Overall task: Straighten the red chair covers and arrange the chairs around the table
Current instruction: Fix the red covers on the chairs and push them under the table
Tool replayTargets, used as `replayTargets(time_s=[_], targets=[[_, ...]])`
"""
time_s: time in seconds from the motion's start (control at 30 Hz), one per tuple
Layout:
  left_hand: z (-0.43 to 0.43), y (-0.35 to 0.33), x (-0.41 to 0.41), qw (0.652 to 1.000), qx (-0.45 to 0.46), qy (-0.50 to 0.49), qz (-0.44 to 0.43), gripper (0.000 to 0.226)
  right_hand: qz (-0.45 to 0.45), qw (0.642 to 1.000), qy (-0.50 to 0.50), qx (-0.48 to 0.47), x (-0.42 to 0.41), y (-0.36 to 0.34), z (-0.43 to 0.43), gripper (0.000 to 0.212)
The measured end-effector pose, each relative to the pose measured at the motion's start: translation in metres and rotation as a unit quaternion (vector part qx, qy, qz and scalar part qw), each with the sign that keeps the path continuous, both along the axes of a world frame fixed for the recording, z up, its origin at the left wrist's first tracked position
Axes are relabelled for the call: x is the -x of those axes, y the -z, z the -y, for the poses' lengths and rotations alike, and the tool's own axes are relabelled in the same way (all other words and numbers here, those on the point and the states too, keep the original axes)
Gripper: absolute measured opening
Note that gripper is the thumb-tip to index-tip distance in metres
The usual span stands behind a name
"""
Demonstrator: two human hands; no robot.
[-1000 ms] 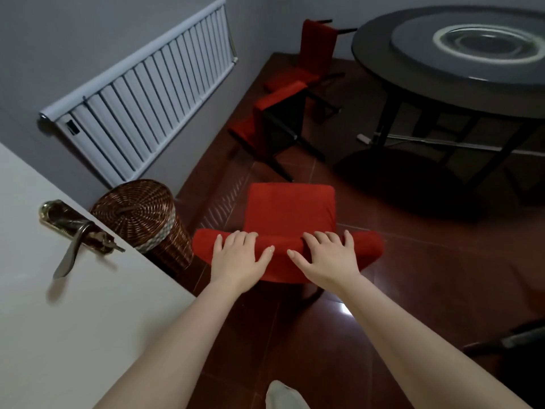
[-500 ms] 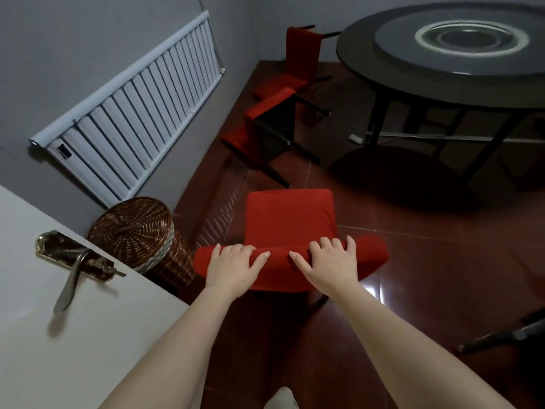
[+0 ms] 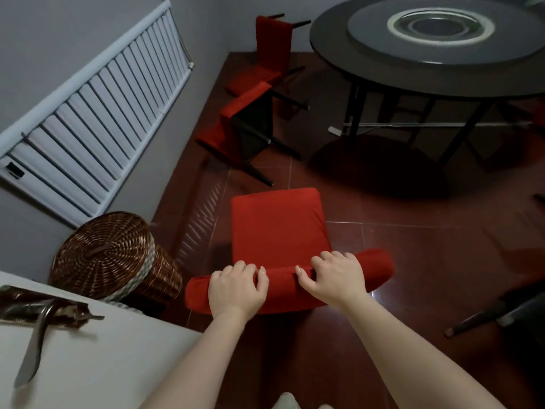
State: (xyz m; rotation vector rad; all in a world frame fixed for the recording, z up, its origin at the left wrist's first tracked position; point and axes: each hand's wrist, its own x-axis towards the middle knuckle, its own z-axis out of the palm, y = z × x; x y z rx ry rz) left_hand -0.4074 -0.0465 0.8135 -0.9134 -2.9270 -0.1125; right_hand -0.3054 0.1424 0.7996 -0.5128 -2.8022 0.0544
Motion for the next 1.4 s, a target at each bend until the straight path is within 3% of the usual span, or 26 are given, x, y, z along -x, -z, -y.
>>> replayTargets(time_s=[0.27, 0.4, 0.63, 0.83, 1.03, 1.2, 1.4], targets=[[-0.053, 0.001, -0.044, 0.996, -0.086, 0.018, -0.017, 0.034, 0.021, 1.000, 0.002, -0.018, -0.024, -0.006, -0.059, 0.054], [-0.083, 0.002, -0.068, 0.994, -0.110, 0.012, -0.013, 0.031, 0.103, 0.994, 0.001, -0.024, -0.037, -0.012, -0.090, 0.055], [-0.085, -0.002, -0.065, 0.997, -0.073, 0.020, 0.028, 0.033, 0.128, 0.992, 0.003, -0.014, -0.047, -0.017, -0.092, 0.044], [-0.086, -0.022, -0.047, 0.983, -0.056, 0.076, 0.158, 0.038, 0.174, 0.984, -0.001, -0.027, -0.042, -0.022, -0.114, 0.043], [-0.006, -0.047, -0.001, 0.992, -0.035, 0.046, 0.116, 0.043, 0.215, 0.974, 0.028, -0.067, -0.039, -0.024, -0.137, 0.049], [0.058, -0.059, 0.057, 0.995, 0.003, -0.008, 0.103, 0.054, 0.144, 0.989, -0.021, -0.040, 0.003, -0.049, -0.116, 0.052], [0.079, -0.090, 0.150, 0.996, 0.079, 0.004, 0.039, 0.080, 0.063, 0.987, -0.149, 0.019, 0.131, -0.105, -0.027, 0.076]])
